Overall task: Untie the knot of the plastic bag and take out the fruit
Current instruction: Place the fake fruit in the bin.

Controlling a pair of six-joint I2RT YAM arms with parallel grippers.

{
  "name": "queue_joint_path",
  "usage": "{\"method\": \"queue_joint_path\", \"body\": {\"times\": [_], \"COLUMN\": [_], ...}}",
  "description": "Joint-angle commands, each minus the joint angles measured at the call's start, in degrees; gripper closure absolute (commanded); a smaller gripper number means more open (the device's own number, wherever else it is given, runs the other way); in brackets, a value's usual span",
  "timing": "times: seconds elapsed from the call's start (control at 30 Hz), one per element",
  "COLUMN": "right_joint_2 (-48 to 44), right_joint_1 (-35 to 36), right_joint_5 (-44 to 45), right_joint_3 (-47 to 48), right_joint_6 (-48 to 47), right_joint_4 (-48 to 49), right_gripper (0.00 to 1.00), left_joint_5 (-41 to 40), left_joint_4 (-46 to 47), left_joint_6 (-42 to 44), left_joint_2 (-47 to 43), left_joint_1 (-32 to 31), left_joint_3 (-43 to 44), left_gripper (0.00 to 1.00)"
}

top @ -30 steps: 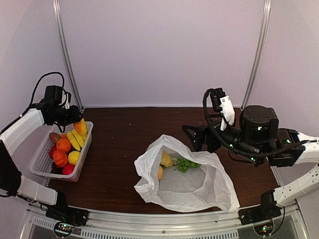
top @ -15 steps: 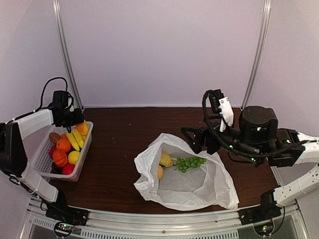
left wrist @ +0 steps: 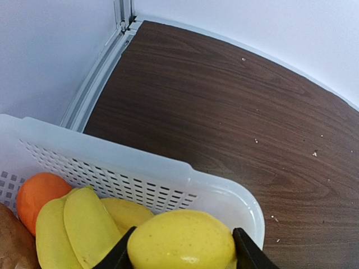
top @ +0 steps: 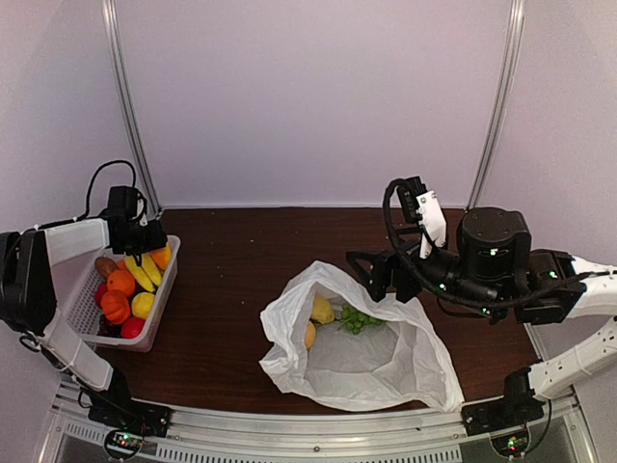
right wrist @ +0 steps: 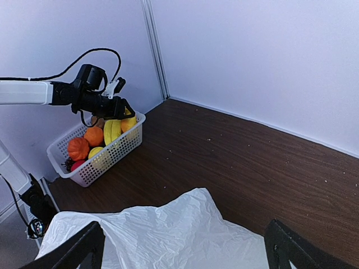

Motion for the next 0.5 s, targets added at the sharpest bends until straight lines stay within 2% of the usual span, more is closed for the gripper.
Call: {"method": "queue_joint_path", "body": {"times": [0.0, 0.1, 0.47], "right_joint_2": [0.0, -0.1, -0.2], "right_joint_1": [-0.1, -0.1, -0.1], "right_joint_5": [-0.9, -1.0, -1.4], "right_joint_3": [-0.1, -0.1, 0.1], "right_joint_6": [-0.1, -0.1, -0.5], "right_joint_4": [-1.2, -1.5, -1.8], "right_gripper": [0.01, 0.01, 0.01], "left_joint_5": [0.4, 0.4, -0.3], "left_joint_4": [0.3, -0.4, -4.7], "left_joint_6": [1.2, 1.1, 2.2], "left_joint_2": [1.5, 1.0, -4.3], "left_joint_1": [0.4, 0.4, 0.4], "left_joint_3": [-0.8, 0.0, 2.1], "left_gripper": [0.53, 0.45, 0.05]}}
